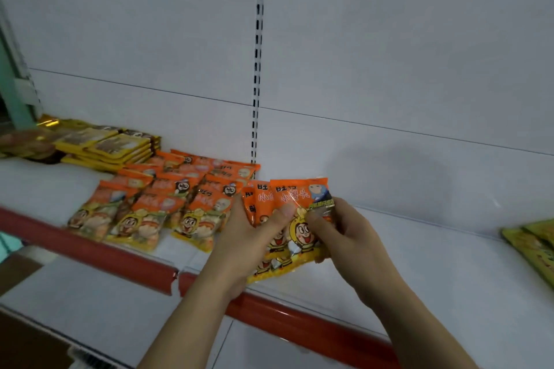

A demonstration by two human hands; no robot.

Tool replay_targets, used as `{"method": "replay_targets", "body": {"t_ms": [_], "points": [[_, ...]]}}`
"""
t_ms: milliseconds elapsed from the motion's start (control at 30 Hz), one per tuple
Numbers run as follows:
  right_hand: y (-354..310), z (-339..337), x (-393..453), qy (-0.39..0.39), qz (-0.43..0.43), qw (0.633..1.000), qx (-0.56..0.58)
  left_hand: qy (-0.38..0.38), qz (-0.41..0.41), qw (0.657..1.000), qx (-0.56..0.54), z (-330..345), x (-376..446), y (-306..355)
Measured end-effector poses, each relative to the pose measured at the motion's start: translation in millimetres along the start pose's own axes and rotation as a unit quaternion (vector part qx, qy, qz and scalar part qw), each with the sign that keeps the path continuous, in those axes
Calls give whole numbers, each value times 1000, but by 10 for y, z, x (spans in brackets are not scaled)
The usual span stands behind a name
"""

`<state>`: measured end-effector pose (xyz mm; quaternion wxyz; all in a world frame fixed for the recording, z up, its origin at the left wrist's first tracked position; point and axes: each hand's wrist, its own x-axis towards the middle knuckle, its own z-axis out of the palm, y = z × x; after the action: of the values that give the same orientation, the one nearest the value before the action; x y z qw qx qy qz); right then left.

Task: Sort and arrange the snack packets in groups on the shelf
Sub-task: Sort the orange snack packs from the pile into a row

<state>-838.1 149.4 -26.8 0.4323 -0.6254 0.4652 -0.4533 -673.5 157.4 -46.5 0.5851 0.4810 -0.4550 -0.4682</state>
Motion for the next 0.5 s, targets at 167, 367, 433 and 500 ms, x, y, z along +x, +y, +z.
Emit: {"method": "replay_targets", "body": {"t_ms": [167,367,433,500], "points": [[-141,793,80,77,11,987,138,13,-1,1000,-3,-887,25,128],[8,1521,212,200,60,978,-28,89,6,994,-62,-1931,131,234],[58,1745,213,192,67,972,-118,94,0,992,-79,-2147,146,262],[50,1928,223,195,63,961,-185,91,-3,992,-83,-2280,153,268]]}}
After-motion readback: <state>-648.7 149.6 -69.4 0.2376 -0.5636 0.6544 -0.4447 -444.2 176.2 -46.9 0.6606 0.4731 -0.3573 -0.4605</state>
